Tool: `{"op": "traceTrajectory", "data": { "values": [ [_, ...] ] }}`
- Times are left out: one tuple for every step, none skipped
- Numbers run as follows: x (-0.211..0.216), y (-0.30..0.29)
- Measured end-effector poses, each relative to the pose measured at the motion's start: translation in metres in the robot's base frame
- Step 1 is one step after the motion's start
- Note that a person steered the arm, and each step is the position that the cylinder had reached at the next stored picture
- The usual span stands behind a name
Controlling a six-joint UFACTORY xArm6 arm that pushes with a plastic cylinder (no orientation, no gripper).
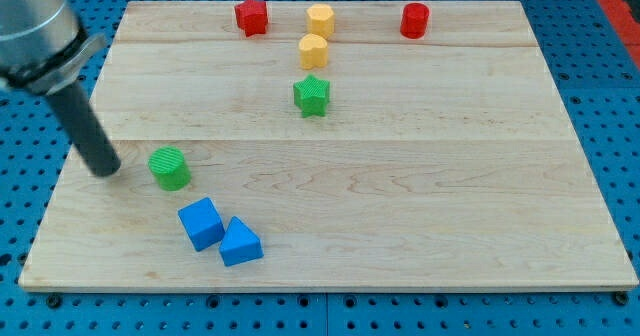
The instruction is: Move the green circle to the bottom side of the green star
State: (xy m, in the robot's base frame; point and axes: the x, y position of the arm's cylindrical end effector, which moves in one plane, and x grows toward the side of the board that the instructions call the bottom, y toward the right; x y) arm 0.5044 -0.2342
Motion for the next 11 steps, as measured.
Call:
{"op": "traceTrajectory", "data": {
  "values": [
    [-0.004, 0.045],
    [-0.026, 0.089],
    [-0.049, 0.105],
    [-0.048, 0.111],
    [-0.050, 0.107],
    [-0.050, 0.134],
    [-0.050, 0.132],
    [-0.058, 0.128],
    [-0.059, 0.157],
    [-0.060, 0.183],
    [-0.049, 0.155]
  ]
}}
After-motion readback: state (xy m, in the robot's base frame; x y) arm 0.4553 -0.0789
